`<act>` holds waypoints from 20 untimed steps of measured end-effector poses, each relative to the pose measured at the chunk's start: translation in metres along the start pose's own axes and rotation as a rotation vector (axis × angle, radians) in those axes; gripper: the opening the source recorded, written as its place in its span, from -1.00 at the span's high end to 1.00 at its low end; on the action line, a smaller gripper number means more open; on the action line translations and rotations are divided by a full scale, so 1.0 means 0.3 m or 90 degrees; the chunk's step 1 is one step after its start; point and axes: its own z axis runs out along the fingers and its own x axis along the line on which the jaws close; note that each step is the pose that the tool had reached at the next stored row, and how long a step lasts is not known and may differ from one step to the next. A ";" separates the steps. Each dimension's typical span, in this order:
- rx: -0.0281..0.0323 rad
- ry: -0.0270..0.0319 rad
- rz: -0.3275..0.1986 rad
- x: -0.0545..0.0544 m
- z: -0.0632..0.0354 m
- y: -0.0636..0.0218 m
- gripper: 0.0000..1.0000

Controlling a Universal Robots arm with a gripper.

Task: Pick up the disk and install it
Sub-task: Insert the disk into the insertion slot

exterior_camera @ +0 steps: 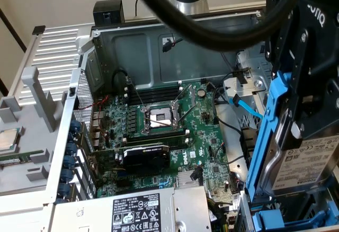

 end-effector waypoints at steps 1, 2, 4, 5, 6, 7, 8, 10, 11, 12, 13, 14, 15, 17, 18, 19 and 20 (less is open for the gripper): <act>0.0000 0.0004 0.000 0.000 0.002 0.000 0.25; 0.0000 0.0008 0.000 0.000 0.004 0.000 0.25; 0.0000 0.0016 0.000 0.000 0.007 0.000 0.25; 0.0000 0.0017 0.000 0.000 0.009 0.000 0.25; 0.0000 0.0021 0.000 0.000 0.010 0.000 0.25; 0.0000 0.0026 0.000 0.000 0.012 0.000 0.25; 0.0000 0.0031 0.000 0.000 0.013 0.000 0.25; 0.0000 0.0040 0.000 0.000 0.014 0.000 0.25; 0.0000 0.0045 0.000 0.000 0.015 0.000 0.25; -0.0001 0.0050 0.000 0.000 0.016 0.000 0.25; 0.0000 0.0055 0.000 0.000 0.017 0.000 0.25; -0.0001 0.0065 -0.001 0.000 0.017 0.000 0.25; -0.0001 0.0071 -0.001 0.000 0.018 -0.002 0.25; -0.0001 0.0080 0.000 -0.001 0.019 -0.002 0.25; -0.0001 0.0088 -0.001 -0.002 0.019 -0.003 0.25; -0.0001 0.0091 -0.001 -0.003 0.021 -0.003 0.25; -0.0001 0.0092 -0.001 -0.004 0.022 -0.003 0.25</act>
